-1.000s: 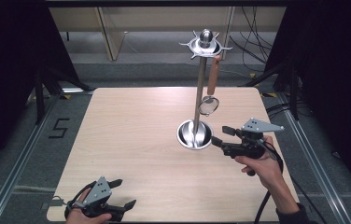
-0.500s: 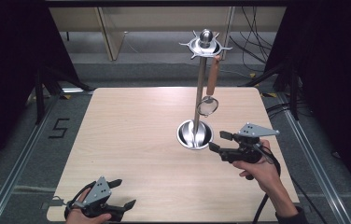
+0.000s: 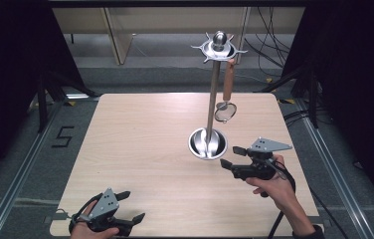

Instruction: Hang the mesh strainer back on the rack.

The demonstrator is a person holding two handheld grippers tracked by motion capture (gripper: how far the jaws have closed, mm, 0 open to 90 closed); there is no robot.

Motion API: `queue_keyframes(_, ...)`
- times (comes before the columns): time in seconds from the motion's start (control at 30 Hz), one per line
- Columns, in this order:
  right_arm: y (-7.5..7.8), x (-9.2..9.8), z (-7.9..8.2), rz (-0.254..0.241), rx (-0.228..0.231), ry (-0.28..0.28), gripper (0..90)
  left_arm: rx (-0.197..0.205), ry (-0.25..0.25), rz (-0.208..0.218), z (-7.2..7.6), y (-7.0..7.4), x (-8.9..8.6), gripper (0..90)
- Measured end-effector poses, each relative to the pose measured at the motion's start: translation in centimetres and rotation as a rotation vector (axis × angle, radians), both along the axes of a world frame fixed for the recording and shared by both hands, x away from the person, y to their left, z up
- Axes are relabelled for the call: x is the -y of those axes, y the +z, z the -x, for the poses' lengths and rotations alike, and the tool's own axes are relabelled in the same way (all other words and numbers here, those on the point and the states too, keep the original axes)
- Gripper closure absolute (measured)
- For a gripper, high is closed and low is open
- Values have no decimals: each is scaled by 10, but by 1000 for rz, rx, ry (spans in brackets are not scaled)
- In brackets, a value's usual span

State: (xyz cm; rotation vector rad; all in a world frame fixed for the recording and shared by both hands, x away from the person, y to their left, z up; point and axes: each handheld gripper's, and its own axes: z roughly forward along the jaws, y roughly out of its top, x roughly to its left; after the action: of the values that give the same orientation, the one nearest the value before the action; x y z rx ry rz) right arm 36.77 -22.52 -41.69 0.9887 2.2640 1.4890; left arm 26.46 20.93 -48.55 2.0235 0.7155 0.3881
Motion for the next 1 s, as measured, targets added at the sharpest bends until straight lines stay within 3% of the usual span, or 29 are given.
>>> queue_keyframes(0.03,-1,-1,2,-7,-22,-1,299,0,-1,-1,0,0,0,151)
queue_keyframes(0.07,-1,0,2,13,-15,-9,296,0,0,-1,0,0,0,152)
queue_keyframes(0.23,-10,-1,4,-10,-74,-33,262,-6,0,8,1,0,1,152)
queue_keyframes(0.27,-11,1,2,15,-56,-23,255,-27,15,16,2,0,1,152)
queue_keyframes(0.33,-15,0,5,-11,-88,-36,255,-22,12,10,2,0,1,152)
queue_keyframes(0.37,-17,1,4,8,-67,-34,255,-22,13,12,2,0,1,152)
queue_keyframes(0.4,-18,1,6,9,-90,-41,255,-22,12,11,2,0,1,152)
queue_keyframes(0.5,-21,3,7,19,-102,-37,255,-22,13,11,2,0,1,152)
queue_keyframes(0.53,-24,2,7,7,-97,-38,256,-23,13,12,2,0,1,152)
queue_keyframes(0.63,-28,6,7,33,-88,-38,257,-28,9,11,2,0,2,152)
queue_keyframes(0.67,-29,4,9,13,-104,-46,258,-30,7,10,2,0,2,152)
queue_keyframes(0.7,-30,6,10,30,-114,-47,260,-16,-5,0,1,0,1,152)
queue_keyframes(0.73,-32,5,10,14,-96,-45,261,-30,7,9,2,0,1,152)
queue_keyframes(0.77,-33,6,12,35,-109,-47,260,-22,9,8,2,0,1,152)
queue_keyframes(0.83,-37,6,11,39,-97,-41,261,-23,10,8,2,0,1,152)
queue_keyframes(0.87,-38,5,13,26,-115,-43,262,-28,10,11,2,0,2,152)
queue_keyframes(0.9,-40,7,12,50,-84,-31,261,-21,1,4,1,0,1,152)
queue_keyframes(0.97,-43,6,16,61,-115,-55,262,-12,-8,-4,1,0,1,152)
queue_keyframes(1.0,-44,7,15,71,-92,-41,262,-14,-4,5,1,0,1,152)
